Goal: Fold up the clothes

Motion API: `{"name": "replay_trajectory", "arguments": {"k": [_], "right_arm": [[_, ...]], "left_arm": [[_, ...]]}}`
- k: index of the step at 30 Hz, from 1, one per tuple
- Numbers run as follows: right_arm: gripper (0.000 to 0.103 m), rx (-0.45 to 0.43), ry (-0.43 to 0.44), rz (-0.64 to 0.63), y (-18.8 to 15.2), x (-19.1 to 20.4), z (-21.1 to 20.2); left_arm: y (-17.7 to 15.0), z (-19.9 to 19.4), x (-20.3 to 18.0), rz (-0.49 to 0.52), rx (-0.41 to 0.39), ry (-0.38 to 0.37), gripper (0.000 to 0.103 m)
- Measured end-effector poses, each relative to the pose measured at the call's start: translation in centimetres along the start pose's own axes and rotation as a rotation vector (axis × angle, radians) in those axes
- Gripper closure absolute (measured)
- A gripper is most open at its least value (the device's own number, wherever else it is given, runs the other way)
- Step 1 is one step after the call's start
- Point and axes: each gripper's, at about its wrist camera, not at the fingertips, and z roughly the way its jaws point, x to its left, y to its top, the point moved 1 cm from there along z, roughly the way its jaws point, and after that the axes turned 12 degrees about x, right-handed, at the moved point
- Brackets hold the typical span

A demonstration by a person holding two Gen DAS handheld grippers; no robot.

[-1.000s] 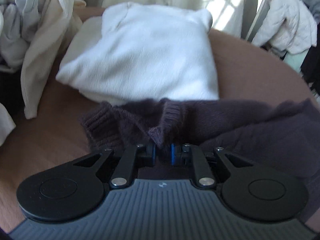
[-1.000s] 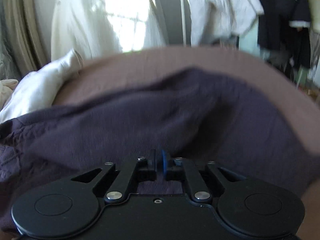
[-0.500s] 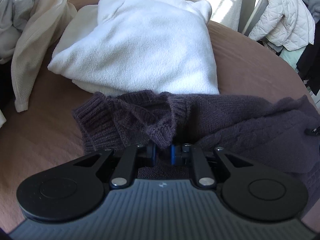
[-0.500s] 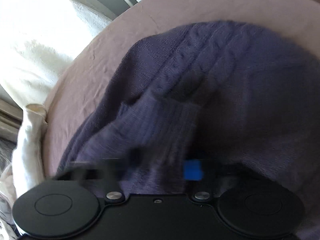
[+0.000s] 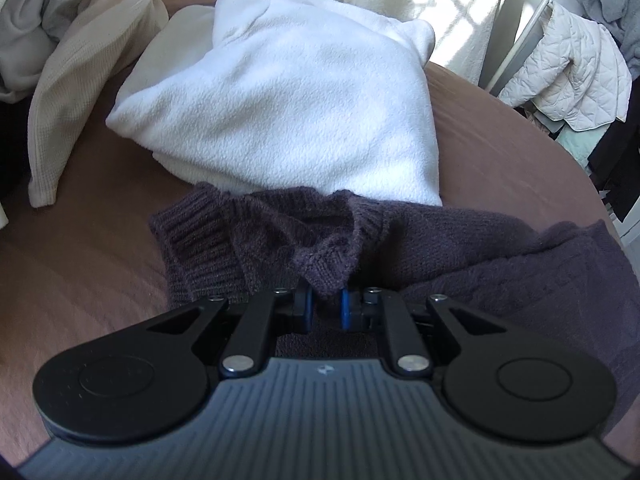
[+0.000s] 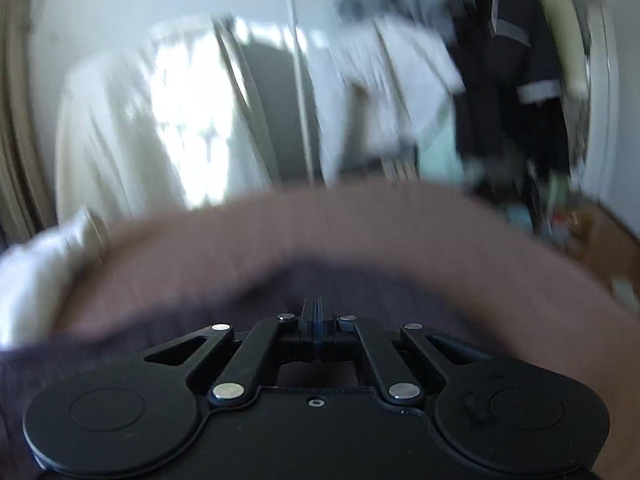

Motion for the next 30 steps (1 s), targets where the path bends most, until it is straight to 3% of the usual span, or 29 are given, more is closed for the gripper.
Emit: {"name": "replay_trajectory", "arguments": {"k": [4,6,7,8,13,14,17,23,24,26,28,30], "right_arm": [[0.090,0.099,0.049,0.051,-0.5,-0.4,1.3],[0.071,0.123,0.096,0.067,0.2,0.5,1.6],[0.051,0.139,0.123,0.074,1.0,1.1,2.1],[0.040,0.171,0.145,0.085,1.9,1.8,2.9],[0.035,0.441,0.190,0.228,5.4,5.3,8.7],[0.035,0.489,0.200,0.254,5.8,6.0,9.8],[0.035,0.512,0.197,0.262,6.2,8.5,11.7],[0.035,0.528,0.043,0.143,5.0,12.8,16.0],[0.043,0.489,0.044,0.101,4.5,13.1,16.2],[0.079,0.407,0.047,0.034,3.7,13.3,16.0],[0.088,0.308,0.076,0.025,3.7,13.2,14.2],[0.089,0.187,0.106,-0.016,4.0,13.3,11.4]], "left_arm": [[0.0,0.4,-0.3,0.004,0.013,0.010,0.091],[0.0,0.5,-0.4,0.007,0.016,0.015,0.091],[0.0,0.5,-0.5,0.007,0.018,0.016,0.091],[0.1,0.6,-0.5,0.007,0.021,0.017,0.091],[0.2,1.1,-0.3,-0.005,0.042,0.013,0.090],[0.3,1.1,-0.3,-0.003,0.043,0.014,0.090],[0.3,1.3,-0.4,0.003,0.046,0.016,0.090],[0.5,1.7,-0.6,0.016,0.049,0.019,0.090],[0.4,1.7,-0.6,0.017,0.049,0.016,0.090],[0.3,1.8,-0.5,0.016,0.051,0.005,0.090],[0.3,1.9,-0.4,0.017,0.050,-0.003,0.090],[0.3,1.8,-0.2,0.011,0.043,-0.023,0.090]]}}
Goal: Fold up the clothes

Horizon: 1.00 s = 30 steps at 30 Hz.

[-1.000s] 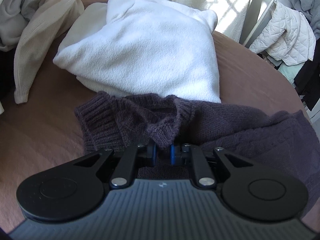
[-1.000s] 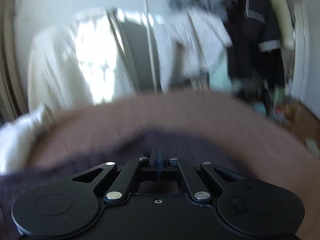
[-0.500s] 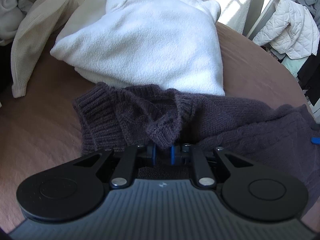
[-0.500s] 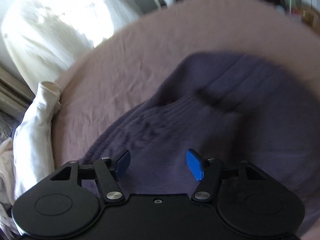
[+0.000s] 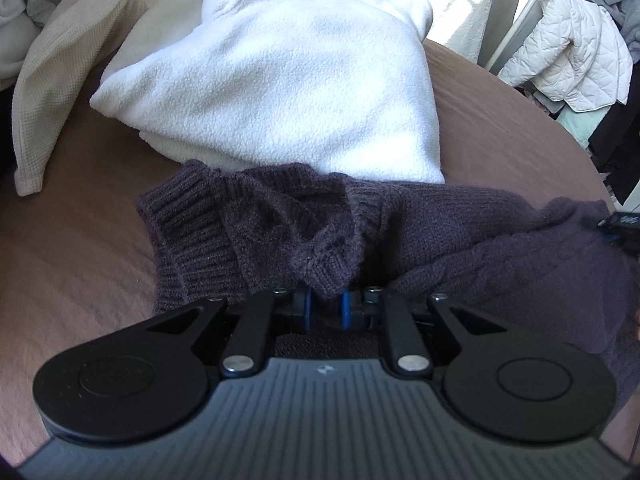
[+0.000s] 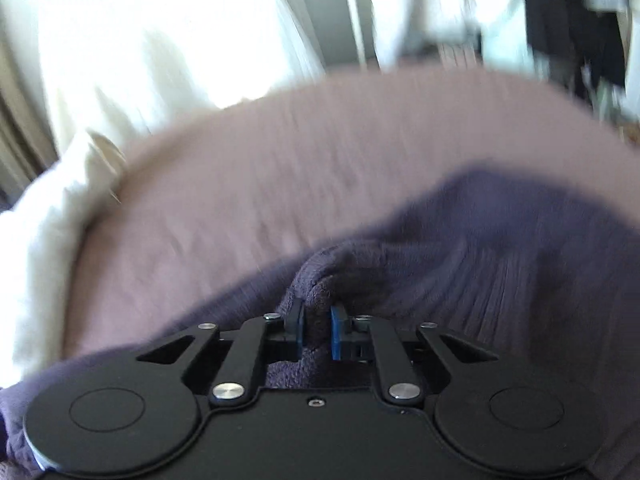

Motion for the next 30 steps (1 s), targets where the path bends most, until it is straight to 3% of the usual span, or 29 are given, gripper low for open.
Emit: {"name": "replay_trajectory", "arguments": {"k": [4,7,9,10,13,15,16,19,21,23,25,30], "right_arm": [[0.090,-0.282,0.121,-0.042,-0.8,0.4,-8.6],[0.089,-0.437,0.199,0.002,-4.2,-0.9,-15.0],[0.089,-0.403,0.165,0.033,-7.4,-2.2,-15.9],[0.087,-0.345,0.102,0.044,-9.0,-2.8,-15.2],[0.076,-0.078,-0.063,0.134,-13.2,-6.1,-11.2],[0.074,0.085,-0.074,0.266,-15.3,-8.8,-8.8],[0.074,0.097,-0.085,0.320,-15.7,-9.6,-8.7],[0.073,0.095,-0.132,0.431,-15.2,-11.3,-9.4],[0.070,0.037,-0.155,0.400,-13.7,-11.4,-10.9],[0.049,-0.037,-0.186,0.323,-12.4,-10.5,-12.2],[0.042,-0.074,-0.197,0.265,-11.7,-9.7,-12.6],[0.039,-0.190,-0.090,0.139,-8.8,-8.0,-13.0]], "left_arm": [[0.1,-0.4,0.6,-0.040,-0.012,-0.081,0.090],[0.4,-0.2,0.7,-0.058,0.009,-0.117,0.090],[0.3,0.2,0.5,-0.051,0.033,-0.103,0.090],[0.2,0.4,0.4,-0.043,0.047,-0.092,0.089],[-0.1,0.8,0.3,-0.045,0.069,-0.096,0.089],[0.0,0.9,0.3,-0.048,0.079,-0.102,0.089],[0.1,1.0,0.3,-0.049,0.083,-0.106,0.089],[0.3,1.3,0.7,-0.069,0.095,-0.121,0.086],[0.5,1.6,1.0,-0.086,0.106,-0.133,0.086],[0.6,1.9,1.2,-0.102,0.116,-0.144,0.086],[0.7,2.1,1.2,-0.099,0.119,-0.151,0.086],[0.8,2.3,0.8,-0.065,0.121,-0.161,0.086]]}}
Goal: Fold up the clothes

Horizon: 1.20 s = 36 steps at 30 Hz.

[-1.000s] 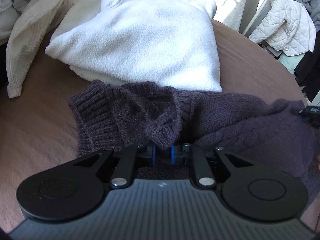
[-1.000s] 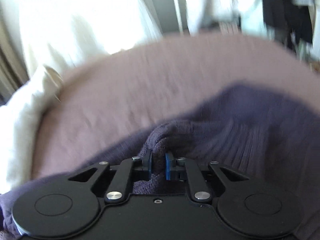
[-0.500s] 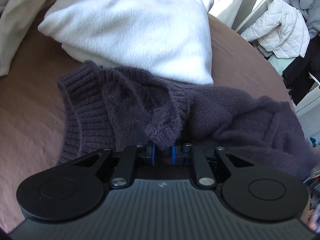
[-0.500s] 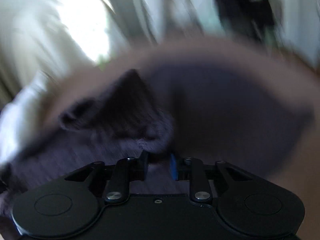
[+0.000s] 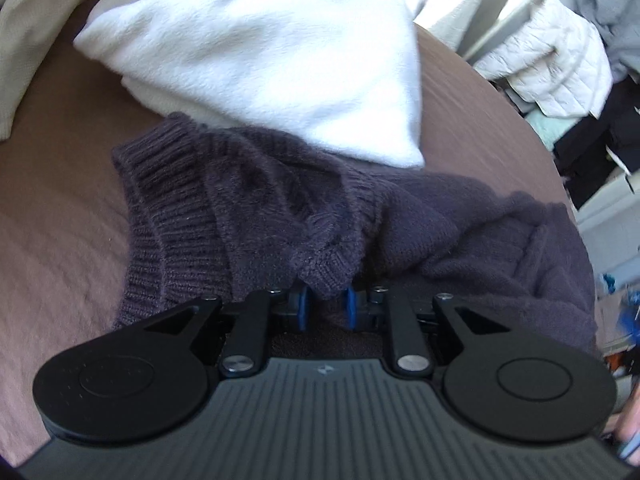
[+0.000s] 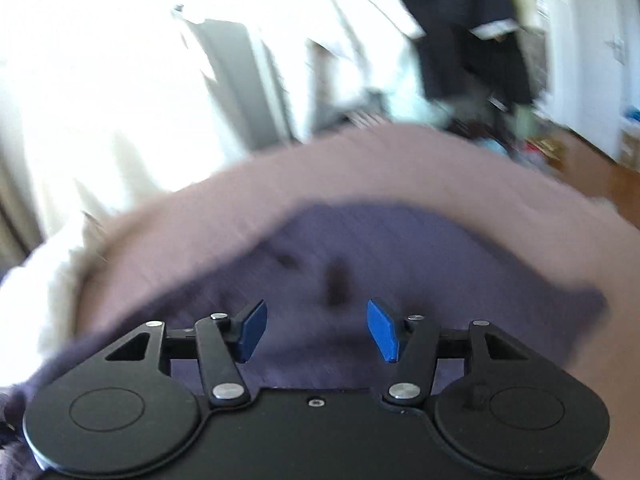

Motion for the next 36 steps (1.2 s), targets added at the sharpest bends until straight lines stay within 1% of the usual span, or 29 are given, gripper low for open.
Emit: {"name": "replay_trajectory", "arguments": {"k": [1,2,4,6,8,9,10,11,12,13,14,15,16,18,19,22,23,24,25,27,28,29,31,32,33,34,35,36], "right_arm": [[0.032,-0.006,0.013,-0.037,1.0,0.4,0.3],[0.027,0.019,0.015,-0.078,1.9,0.8,1.1],[0.025,0.075,0.022,-0.156,3.5,1.5,2.6],[0.025,0.188,0.043,-0.195,3.8,1.7,4.6],[0.026,0.303,0.069,-0.239,2.9,2.1,6.5],[0.027,0.361,0.078,-0.270,1.9,2.3,7.3],[0.038,0.401,0.086,-0.301,0.7,2.7,7.8],[0.058,0.424,0.085,-0.332,-0.5,3.0,8.1],[0.062,0.390,0.059,-0.366,-1.6,3.2,7.7],[0.074,0.356,0.036,-0.388,-2.5,3.4,7.3],[0.091,0.323,0.018,-0.375,-2.6,3.2,6.6],[0.093,0.291,0.001,-0.355,-2.7,3.1,6.0],[0.095,0.254,-0.013,-0.321,-2.1,2.9,5.2],[0.095,0.153,-0.051,-0.292,-0.7,2.9,3.1],[0.095,0.108,-0.060,-0.274,0.0,2.9,2.2],[0.095,-0.006,-0.076,-0.225,1.8,2.7,0.6],[0.097,-0.039,-0.082,-0.220,2.2,2.7,0.4],[0.102,-0.073,-0.094,-0.218,2.6,2.8,0.4],[0.103,-0.096,-0.123,-0.221,2.8,2.9,0.7],[0.102,-0.053,-0.165,-0.191,3.4,2.6,2.7],[0.102,-0.032,-0.186,-0.176,3.7,2.5,3.7],[0.098,-0.004,-0.194,-0.161,4.0,2.3,4.6],[0.091,0.090,-0.138,-0.134,4.1,1.8,6.2],[0.076,0.134,-0.109,-0.120,4.2,1.5,6.9],[0.065,0.169,-0.083,-0.109,4.0,1.4,7.4],[0.040,0.198,-0.065,-0.106,3.8,1.4,7.8],[0.020,0.215,-0.056,-0.106,3.4,1.4,8.1],[0.015,0.229,-0.052,-0.110,2.9,1.4,8.3]], "left_arm": [[0.0,0.1,-0.1,0.004,0.002,0.001,0.086],[0.0,0.2,-0.2,0.008,0.003,0.002,0.086],[0.0,0.4,-0.3,0.015,0.006,0.004,0.086],[0.1,0.6,-0.5,0.023,0.009,0.007,0.086],[0.1,0.8,-0.6,0.030,0.012,0.009,0.086],[0.1,0.8,-0.7,0.035,0.013,0.011,0.086],[0.2,0.8,-0.8,0.041,0.013,0.013,0.086],[0.2,0.8,-0.9,0.045,0.010,0.012,0.086],[0.2,0.9,-1.0,0.048,0.006,0.012,0.086],[0.2,0.9,-1.1,0.049,0.000,0.009,0.088],[0.1,0.8,-1.1,0.049,-0.006,0.006,0.089],[0.1,0.8,-1.0,0.040,-0.013,-0.001,0.089],[0.1,0.6,-0.8,0.012,-0.022,-0.029,0.090],[0.4,0.3,-0.1,-0.057,-0.045,-0.106,0.092],[0.5,-0.1,0.0,-0.067,-0.067,-0.124,0.092],[0.7,-1.4,0.0,-0.063,-0.133,-0.144,0.092],[0.6,-1.7,0.0,-0.060,-0.140,-0.151,0.092],[0.6,-1.7,0.1,-0.060,-0.138,-0.147,0.092],[0.6,-1.7,0.1,-0.060,-0.135,-0.137,0.092],[0.7,-1.3,0.5,-0.062,-0.115,-0.109,0.092],[0.7,-0.9,0.7,-0.070,-0.091,-0.094,0.091],[0.6,-0.4,1.0,-0.081,-0.062,-0.078,0.091],[0.6,0.3,1.5,-0.103,-0.025,-0.069,0.091],[0.5,0.6,1.6,-0.114,-0.021,-0.076,0.090],[0.6,0.7,1.7,-0.118,-0.019,-0.080,0.090],[0.7,0.6,1.7,-0.120,-0.019,-0.081,0.089],[0.8,0.7,1.8,-0.121,-0.019,-0.083,0.088],[1.0,0.7,1.9,-0.121,-0.022,-0.084,0.088]]}}
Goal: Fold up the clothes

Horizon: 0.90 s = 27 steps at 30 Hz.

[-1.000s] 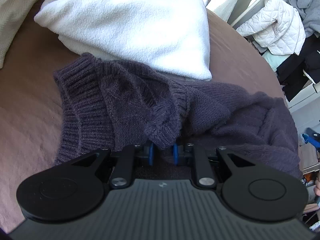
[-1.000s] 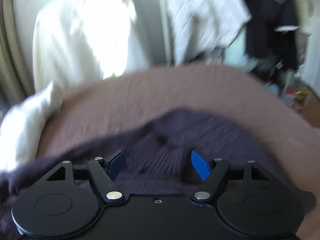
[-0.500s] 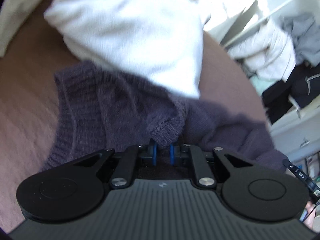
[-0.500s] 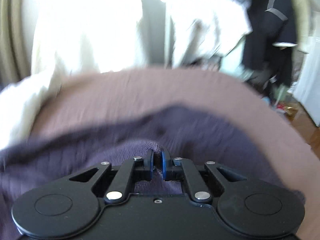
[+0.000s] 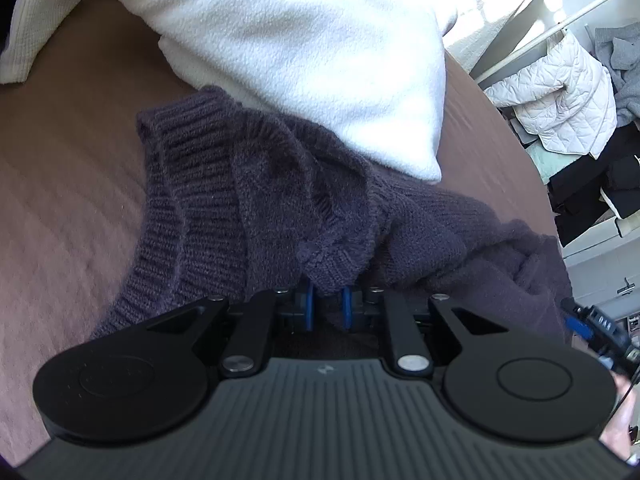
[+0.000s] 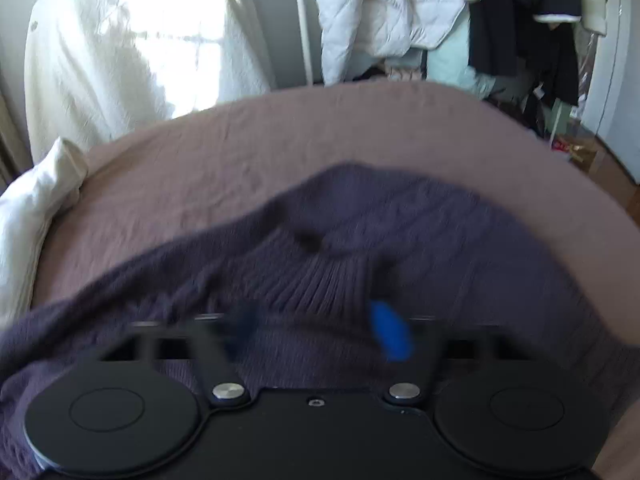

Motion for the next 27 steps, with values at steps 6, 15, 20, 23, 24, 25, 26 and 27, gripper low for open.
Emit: {"name": "replay_trajectory", "arguments": {"k": [6,15,20,23,24,25,26,27], "right_arm": [[0.013,0.058,-0.038,-0.043,-2.1,0.4,1.8],[0.050,0.081,0.075,0.183,2.3,-1.5,5.8],[0.086,-0.146,-0.068,-0.023,1.6,2.0,2.2],[0.084,-0.188,-0.192,-0.036,1.1,2.0,1.5],[0.083,-0.140,-0.258,-0.035,1.3,1.7,2.5],[0.079,-0.102,-0.309,-0.011,1.5,1.2,3.3],[0.079,-0.078,-0.341,0.030,1.6,0.7,3.6],[0.075,-0.079,-0.340,0.073,1.5,0.4,3.2]], "left_arm": [[0.1,0.6,-0.6,0.013,-0.018,-0.005,0.086],[-0.2,-0.6,-1.1,0.085,-0.071,-0.063,0.078],[-0.8,-1.9,-0.9,0.089,-0.084,-0.047,0.078],[-1.2,-2.7,-0.7,0.092,-0.091,-0.037,0.078],[-1.3,-2.9,-0.7,0.093,-0.093,-0.034,0.078],[-1.4,-3.2,-0.6,0.093,-0.096,-0.030,0.077],[-1.6,-3.4,-0.6,0.094,-0.098,-0.027,0.076],[-1.7,-3.7,-0.5,0.095,-0.101,-0.024,0.075]]}}
